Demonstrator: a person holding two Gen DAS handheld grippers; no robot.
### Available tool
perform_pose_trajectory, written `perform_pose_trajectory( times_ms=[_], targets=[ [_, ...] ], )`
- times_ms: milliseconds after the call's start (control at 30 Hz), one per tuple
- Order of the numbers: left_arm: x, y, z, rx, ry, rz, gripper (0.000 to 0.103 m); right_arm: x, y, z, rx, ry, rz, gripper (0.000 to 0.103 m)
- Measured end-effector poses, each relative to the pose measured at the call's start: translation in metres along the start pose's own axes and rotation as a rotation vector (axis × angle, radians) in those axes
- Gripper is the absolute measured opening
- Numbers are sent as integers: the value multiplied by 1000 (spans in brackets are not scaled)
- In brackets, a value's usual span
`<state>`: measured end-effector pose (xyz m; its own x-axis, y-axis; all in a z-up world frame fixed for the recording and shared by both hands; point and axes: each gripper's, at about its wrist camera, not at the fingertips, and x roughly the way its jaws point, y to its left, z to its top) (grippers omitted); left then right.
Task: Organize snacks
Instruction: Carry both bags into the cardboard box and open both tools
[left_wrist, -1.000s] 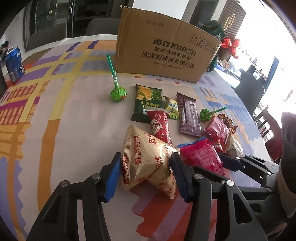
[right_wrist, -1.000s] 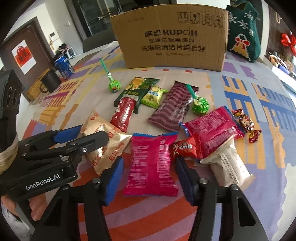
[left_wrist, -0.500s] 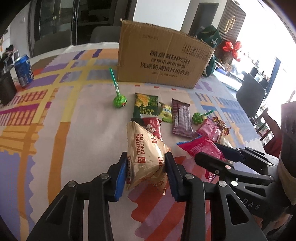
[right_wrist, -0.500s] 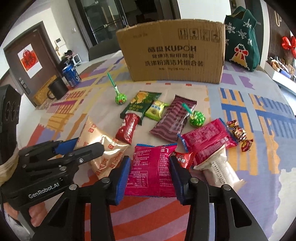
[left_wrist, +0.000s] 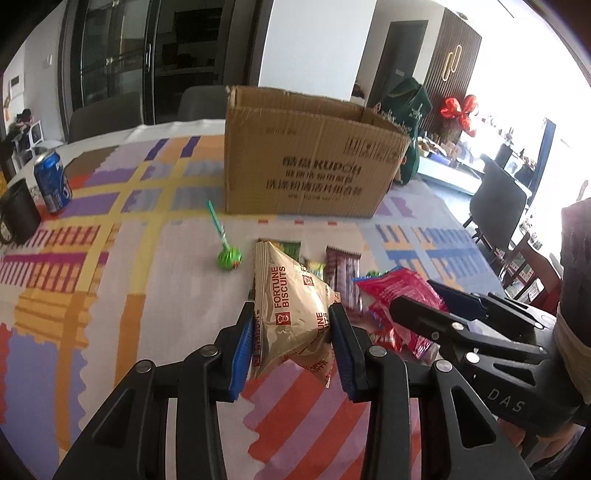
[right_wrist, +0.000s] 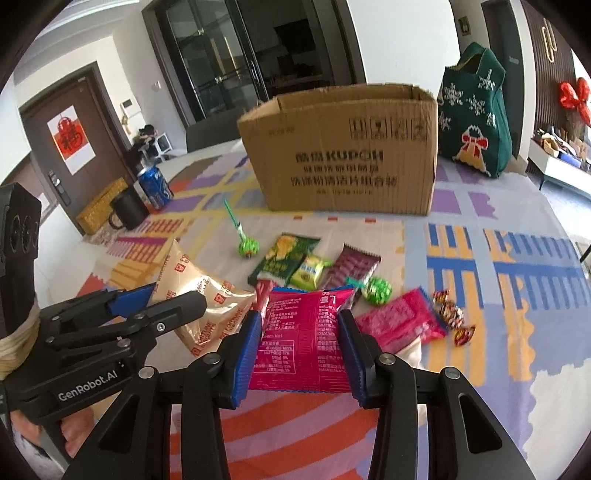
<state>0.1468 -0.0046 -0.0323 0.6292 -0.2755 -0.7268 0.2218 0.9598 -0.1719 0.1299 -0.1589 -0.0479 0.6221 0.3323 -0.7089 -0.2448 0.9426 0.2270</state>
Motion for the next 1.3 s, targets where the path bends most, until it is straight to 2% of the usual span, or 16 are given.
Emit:
perform_pose_trajectory(
  times_ms=[267, 800, 1100, 1300],
  targets=[
    [-4, -9, 32, 23, -62, 13, 39, -14, -4, 33, -24, -94, -20, 43],
    [-5, -17, 121, 84, -215, 55, 39, -23, -21, 112, -14, -254, -44, 43],
    [10, -12, 167, 106, -240, 69, 39, -17, -30, 158, -40, -300, -73, 43],
    [29, -8, 193, 110, -220, 70, 39, -2, -36, 186, -51, -295, -83, 43]
  ],
)
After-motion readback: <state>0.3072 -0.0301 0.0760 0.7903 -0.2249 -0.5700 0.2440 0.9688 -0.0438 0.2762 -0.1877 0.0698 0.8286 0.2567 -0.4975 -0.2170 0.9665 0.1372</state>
